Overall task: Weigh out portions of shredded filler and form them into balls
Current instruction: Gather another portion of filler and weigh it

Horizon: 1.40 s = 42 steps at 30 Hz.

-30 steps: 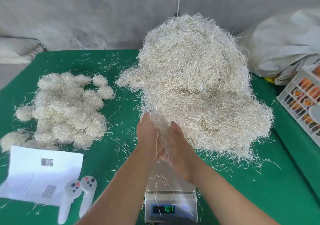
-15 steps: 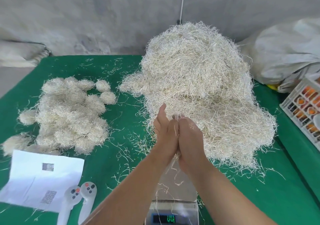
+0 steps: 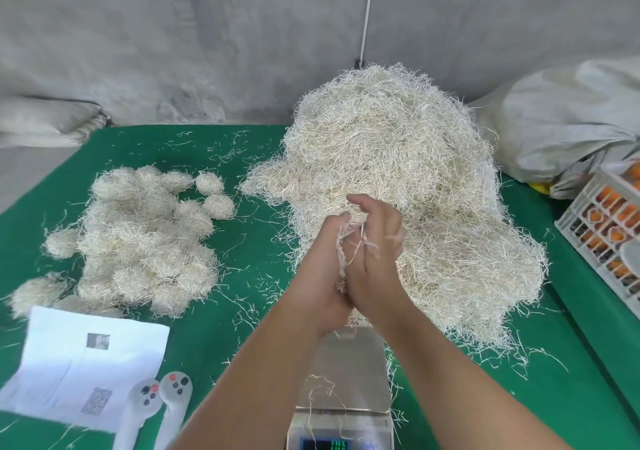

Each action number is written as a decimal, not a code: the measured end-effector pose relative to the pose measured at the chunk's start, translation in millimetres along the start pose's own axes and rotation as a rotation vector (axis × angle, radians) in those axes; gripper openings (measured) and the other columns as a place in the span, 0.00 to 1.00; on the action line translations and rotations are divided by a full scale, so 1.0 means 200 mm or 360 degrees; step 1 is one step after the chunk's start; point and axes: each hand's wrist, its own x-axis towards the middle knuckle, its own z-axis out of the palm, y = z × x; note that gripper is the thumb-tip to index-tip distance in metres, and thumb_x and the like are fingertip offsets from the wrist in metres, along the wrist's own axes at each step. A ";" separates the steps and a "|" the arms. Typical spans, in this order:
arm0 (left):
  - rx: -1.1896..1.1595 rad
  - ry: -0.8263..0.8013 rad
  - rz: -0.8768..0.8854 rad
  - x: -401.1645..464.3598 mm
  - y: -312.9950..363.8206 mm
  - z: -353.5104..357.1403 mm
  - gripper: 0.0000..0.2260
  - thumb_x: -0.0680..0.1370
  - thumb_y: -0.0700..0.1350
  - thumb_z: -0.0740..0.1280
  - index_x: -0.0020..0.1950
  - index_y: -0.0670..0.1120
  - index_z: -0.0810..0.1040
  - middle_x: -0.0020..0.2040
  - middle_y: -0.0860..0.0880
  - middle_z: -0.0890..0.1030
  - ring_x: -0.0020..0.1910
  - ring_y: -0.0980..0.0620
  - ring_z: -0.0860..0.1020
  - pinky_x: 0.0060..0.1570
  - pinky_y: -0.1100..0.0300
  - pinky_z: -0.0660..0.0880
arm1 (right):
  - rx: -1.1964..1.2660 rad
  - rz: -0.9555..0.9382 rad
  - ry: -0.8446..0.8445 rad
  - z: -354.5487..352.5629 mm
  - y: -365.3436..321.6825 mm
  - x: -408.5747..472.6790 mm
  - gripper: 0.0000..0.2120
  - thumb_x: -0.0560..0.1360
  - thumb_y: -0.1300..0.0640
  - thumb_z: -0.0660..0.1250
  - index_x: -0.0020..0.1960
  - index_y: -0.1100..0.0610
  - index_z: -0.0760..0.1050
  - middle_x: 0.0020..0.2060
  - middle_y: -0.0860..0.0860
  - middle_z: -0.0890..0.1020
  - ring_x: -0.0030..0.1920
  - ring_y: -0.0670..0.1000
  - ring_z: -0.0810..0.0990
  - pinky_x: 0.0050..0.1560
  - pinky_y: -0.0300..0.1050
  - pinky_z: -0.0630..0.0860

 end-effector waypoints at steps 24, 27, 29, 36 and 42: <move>0.0470 0.0145 0.0817 -0.01 -0.20 -0.04 0.23 0.77 0.60 0.62 0.70 0.79 0.67 0.74 0.72 0.60 0.75 0.67 0.59 0.78 0.42 0.57 | 0.0736 0.0983 0.0112 -0.05 -0.09 -0.02 0.17 0.77 0.39 0.72 0.57 0.51 0.82 0.43 0.47 0.88 0.43 0.46 0.88 0.47 0.51 0.83; 0.0145 0.0260 0.0718 -0.03 -0.17 -0.02 0.19 0.74 0.69 0.63 0.65 0.76 0.74 0.65 0.71 0.75 0.67 0.65 0.72 0.70 0.39 0.67 | 0.0908 0.1196 0.0181 -0.04 -0.07 -0.04 0.25 0.75 0.37 0.73 0.55 0.59 0.82 0.39 0.53 0.87 0.39 0.52 0.88 0.40 0.47 0.84; 0.0175 0.0286 0.0637 -0.04 -0.17 0.00 0.19 0.75 0.72 0.60 0.60 0.70 0.81 0.57 0.63 0.84 0.60 0.58 0.81 0.58 0.44 0.77 | 0.0840 0.1167 0.0091 -0.02 -0.07 -0.06 0.23 0.77 0.36 0.71 0.45 0.58 0.83 0.31 0.51 0.83 0.31 0.49 0.83 0.34 0.44 0.80; 0.0352 0.0370 0.0496 -0.07 -0.18 0.06 0.20 0.76 0.68 0.65 0.52 0.56 0.87 0.50 0.51 0.88 0.51 0.53 0.86 0.51 0.53 0.80 | 0.0498 0.0447 0.0039 -0.01 -0.07 -0.08 0.26 0.84 0.43 0.60 0.39 0.63 0.76 0.31 0.60 0.79 0.33 0.53 0.78 0.33 0.56 0.77; 0.0359 0.0425 0.0512 -0.06 -0.16 0.07 0.23 0.79 0.64 0.63 0.60 0.47 0.83 0.57 0.42 0.86 0.57 0.46 0.84 0.64 0.42 0.77 | -0.0143 0.0205 0.0091 -0.01 0.02 -0.07 0.18 0.81 0.34 0.52 0.68 0.37 0.66 0.66 0.37 0.58 0.70 0.44 0.58 0.73 0.57 0.62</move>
